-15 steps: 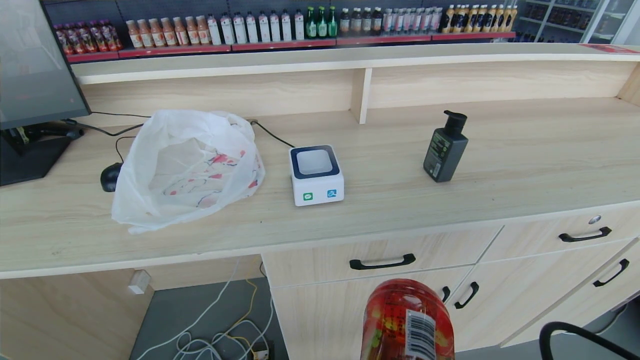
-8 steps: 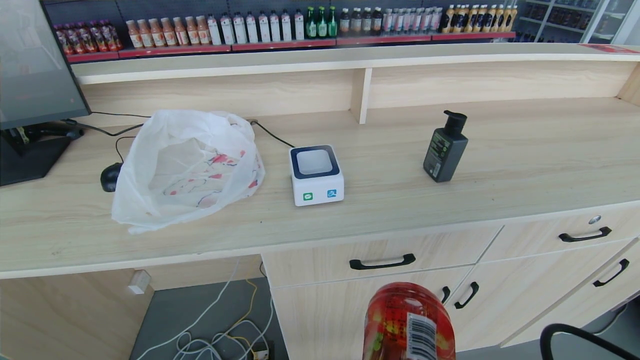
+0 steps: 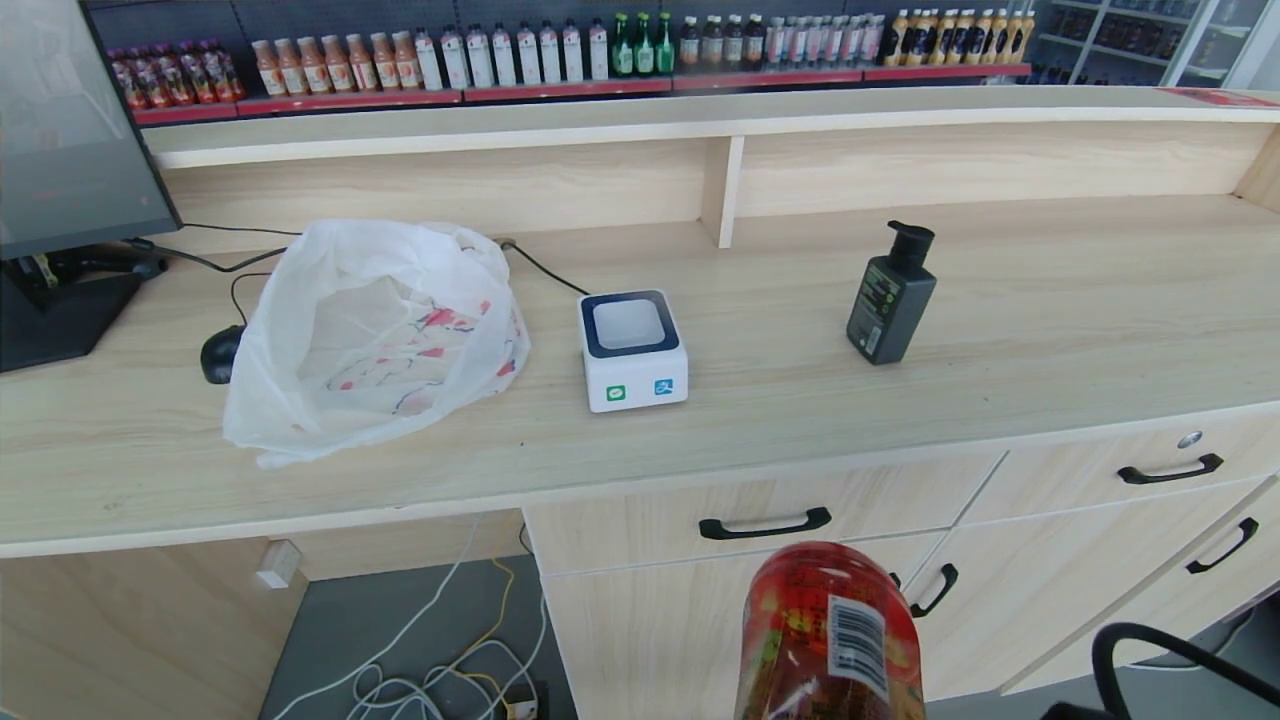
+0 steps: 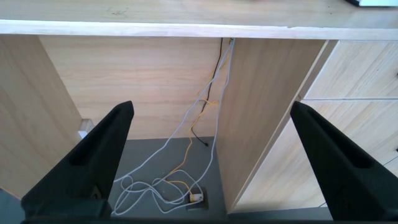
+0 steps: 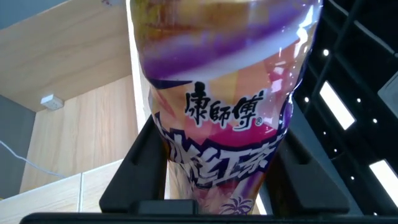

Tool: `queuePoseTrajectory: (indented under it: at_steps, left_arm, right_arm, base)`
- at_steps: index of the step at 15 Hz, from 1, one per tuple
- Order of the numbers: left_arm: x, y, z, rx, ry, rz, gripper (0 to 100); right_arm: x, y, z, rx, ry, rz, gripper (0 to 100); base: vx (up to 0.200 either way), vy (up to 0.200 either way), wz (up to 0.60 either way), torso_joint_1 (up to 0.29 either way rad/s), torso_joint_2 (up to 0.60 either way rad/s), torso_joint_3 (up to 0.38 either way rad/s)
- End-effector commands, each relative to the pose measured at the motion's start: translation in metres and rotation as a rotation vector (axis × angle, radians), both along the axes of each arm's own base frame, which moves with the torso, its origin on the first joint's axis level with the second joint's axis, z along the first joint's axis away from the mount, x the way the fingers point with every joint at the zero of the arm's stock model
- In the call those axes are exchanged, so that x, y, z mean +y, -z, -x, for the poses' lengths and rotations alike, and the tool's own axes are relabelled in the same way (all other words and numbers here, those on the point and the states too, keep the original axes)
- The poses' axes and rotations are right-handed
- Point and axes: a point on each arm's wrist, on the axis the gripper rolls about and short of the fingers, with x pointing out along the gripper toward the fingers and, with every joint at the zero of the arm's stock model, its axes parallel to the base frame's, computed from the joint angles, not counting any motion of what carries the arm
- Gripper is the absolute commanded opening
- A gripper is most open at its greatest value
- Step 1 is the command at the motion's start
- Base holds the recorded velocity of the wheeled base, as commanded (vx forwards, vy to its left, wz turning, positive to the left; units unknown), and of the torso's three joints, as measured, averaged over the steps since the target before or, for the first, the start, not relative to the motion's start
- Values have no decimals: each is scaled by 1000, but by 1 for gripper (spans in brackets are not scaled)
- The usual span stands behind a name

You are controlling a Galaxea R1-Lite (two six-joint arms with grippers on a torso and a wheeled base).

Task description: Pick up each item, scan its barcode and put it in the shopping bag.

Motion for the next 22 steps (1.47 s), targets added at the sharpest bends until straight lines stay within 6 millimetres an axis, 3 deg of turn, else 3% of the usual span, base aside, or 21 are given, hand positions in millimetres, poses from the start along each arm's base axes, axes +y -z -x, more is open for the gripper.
queuePoseTrajectory:
  at_steps: [1,8,12,16,19,22]
  left_arm:
    - [0,0,0,0,0,0,100]
    - [0,0,0,0,0,0,100]
    - [0,0,0,0,0,0,100]
    - [0,0,0,0,0,0,100]
    - [0,0,0,0,0,0,100]
    - [0,0,0,0,0,0,100]
  right_arm:
    - [-7,-3,-8,-4,7,-10,0]
    - [-14,-5,-29,-38,5,-6,0]
    - [-17,-9,-27,-15,-2,-30,0]
    - [-30,-33,-49,183,52,-188,0]
    - [-22,-56,-64,291,45,-324,0]
    - [-16,-59,-76,539,107,-484,0]
  base:
    - [0,0,0,0,0,0]
    - [0,0,0,0,0,0]
    - [0,0,0,0,0,0]
    - [0,0,0,0,0,0]
    - [0,0,0,0,0,0]
    - [0,0,0,0,0,0]
